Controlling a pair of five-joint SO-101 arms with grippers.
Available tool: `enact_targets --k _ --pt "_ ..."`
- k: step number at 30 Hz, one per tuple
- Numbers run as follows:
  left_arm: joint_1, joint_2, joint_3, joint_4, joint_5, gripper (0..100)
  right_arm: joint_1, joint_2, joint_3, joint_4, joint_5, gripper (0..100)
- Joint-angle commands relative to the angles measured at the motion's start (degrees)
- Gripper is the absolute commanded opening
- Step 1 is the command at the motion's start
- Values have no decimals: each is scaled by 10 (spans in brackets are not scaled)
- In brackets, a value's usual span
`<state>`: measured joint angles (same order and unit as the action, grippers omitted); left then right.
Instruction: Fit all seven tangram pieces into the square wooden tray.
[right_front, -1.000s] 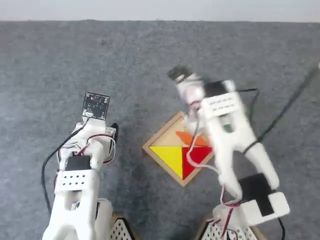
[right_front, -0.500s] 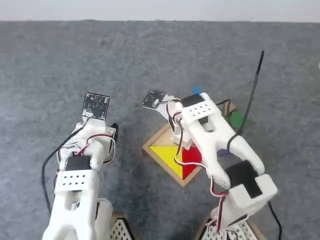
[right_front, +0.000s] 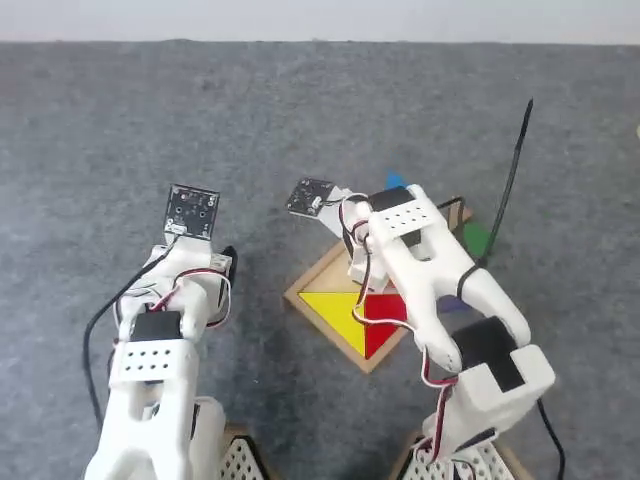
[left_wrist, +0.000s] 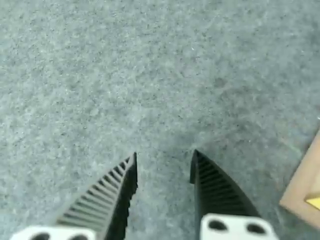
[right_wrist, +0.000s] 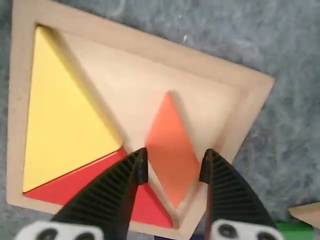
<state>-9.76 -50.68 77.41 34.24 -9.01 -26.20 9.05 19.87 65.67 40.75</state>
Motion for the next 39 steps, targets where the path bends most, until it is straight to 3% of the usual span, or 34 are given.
enact_targets --k 1,14,19,24,39 --pt "-3 -1 -23 -12 -4 175 -1 23 -25 -15 6 187" --pt "-3 1 -23 -12 -4 175 -70 122 -111 -11 -12 180" --pt "-4 1 -23 -12 -4 175 -58 133 -116 22 11 67" --pt "-4 1 -23 -12 -4 175 -27 133 -116 50 25 109" --pt "-5 0 -23 -12 -4 175 22 95 -135 91 25 42"
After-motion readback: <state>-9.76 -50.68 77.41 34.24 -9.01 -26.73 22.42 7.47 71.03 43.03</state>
